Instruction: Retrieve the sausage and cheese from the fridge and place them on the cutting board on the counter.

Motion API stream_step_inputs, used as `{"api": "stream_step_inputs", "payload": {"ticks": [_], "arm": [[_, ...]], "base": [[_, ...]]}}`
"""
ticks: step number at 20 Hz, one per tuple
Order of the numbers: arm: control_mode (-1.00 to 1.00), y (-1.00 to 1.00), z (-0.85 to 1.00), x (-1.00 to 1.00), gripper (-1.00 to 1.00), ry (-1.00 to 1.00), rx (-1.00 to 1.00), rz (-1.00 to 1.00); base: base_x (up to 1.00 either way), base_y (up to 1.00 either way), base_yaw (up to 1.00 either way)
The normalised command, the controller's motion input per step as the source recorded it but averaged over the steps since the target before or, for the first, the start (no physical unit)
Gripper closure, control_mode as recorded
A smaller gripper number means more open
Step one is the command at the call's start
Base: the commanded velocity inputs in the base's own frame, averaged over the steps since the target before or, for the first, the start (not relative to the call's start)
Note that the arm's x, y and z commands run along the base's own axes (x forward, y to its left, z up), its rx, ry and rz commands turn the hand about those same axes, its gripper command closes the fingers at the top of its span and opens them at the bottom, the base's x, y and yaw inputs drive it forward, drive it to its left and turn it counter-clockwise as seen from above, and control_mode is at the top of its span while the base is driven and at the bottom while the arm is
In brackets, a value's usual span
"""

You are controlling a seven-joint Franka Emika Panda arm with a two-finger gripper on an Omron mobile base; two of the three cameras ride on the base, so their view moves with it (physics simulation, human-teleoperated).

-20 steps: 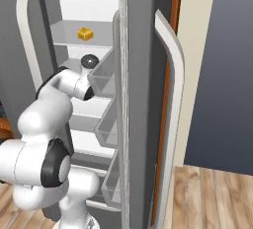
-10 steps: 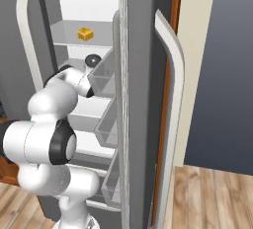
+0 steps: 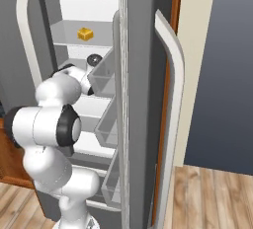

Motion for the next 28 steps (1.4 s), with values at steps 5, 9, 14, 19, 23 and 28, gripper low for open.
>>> {"api": "stream_step_inputs", "payload": {"ticks": [5,9,14,19,23,28], "arm": [[-1.00,0.04,-0.16,0.40,-1.00,0.03,0.02,0.00],[-1.00,0.02,-0.15,0.38,-1.00,0.09,0.01,0.00],[-1.00,0.00,-0.18,0.39,-1.00,0.10,0.01,0.00],[-1.00,0.01,-0.18,0.33,-1.00,0.04,0.03,0.00],[-1.00,0.05,-0.18,0.22,-1.00,0.00,0.02,0.00],[-1.00,0.15,-0.33,0.01,-1.00,0.00,0.00,0.00]], "base": [[0.00,0.00,0.00],[0.00,0.00,0.00],[0.00,0.00,0.00],[0.00,0.00,0.00],[0.00,0.00,0.00],[0.00,0.00,0.00]]}}
